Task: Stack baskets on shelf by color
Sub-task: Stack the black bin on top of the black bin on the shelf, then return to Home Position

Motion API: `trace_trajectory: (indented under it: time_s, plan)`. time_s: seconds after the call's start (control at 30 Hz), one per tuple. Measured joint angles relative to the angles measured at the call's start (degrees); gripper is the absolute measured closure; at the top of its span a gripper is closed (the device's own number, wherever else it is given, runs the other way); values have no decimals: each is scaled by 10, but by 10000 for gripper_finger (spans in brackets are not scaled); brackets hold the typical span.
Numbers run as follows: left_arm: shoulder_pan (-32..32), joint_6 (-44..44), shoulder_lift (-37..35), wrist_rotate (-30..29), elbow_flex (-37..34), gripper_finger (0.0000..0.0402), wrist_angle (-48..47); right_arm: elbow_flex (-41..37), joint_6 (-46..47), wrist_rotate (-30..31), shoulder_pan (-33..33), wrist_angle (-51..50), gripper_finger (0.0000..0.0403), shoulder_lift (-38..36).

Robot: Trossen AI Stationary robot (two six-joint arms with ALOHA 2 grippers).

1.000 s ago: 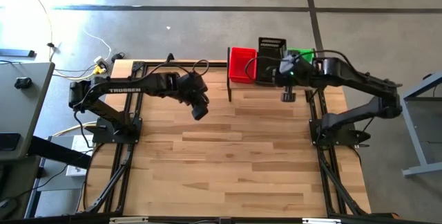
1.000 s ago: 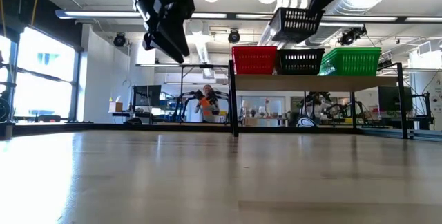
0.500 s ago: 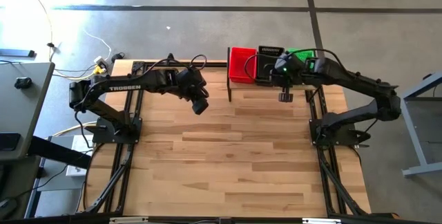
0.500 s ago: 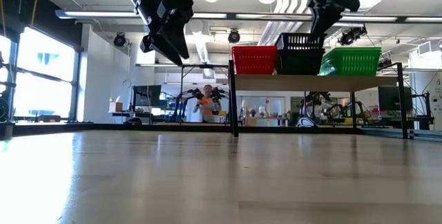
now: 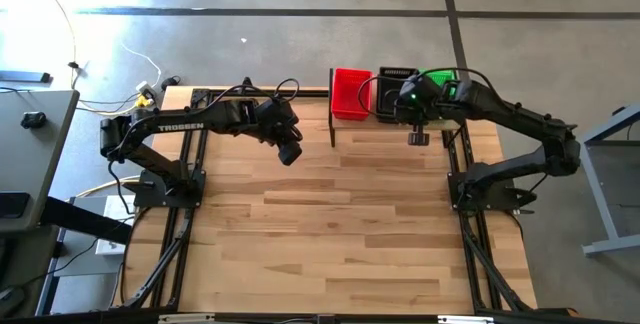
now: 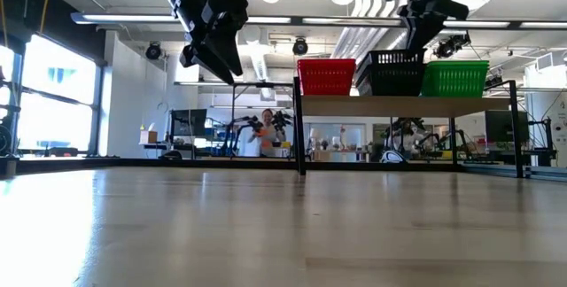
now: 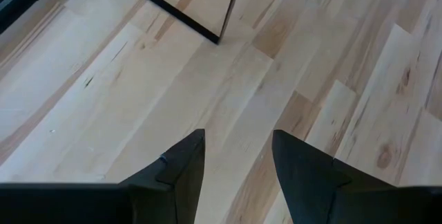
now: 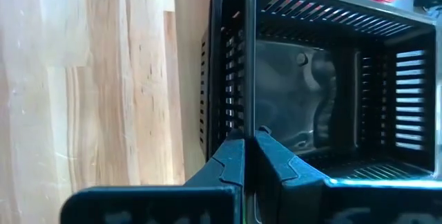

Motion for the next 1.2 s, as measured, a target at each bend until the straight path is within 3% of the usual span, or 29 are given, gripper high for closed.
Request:
trace_trajectory:
  time_s: [0.3,0.73,0.93,1.2]
  plan:
    - [0,1,0,0,0,243,0,0,-21,-14,-3,2,398,0]
    - [0,2,0,0,0,243,-1,21,-8,10,-2,-18,298,0]
    - [0,2,0,15,0,243,-4,52,37,-10,-2,-39,293,-1]
    - [0,15,0,42,18,243,-37,88,185,-36,11,-73,293,-1]
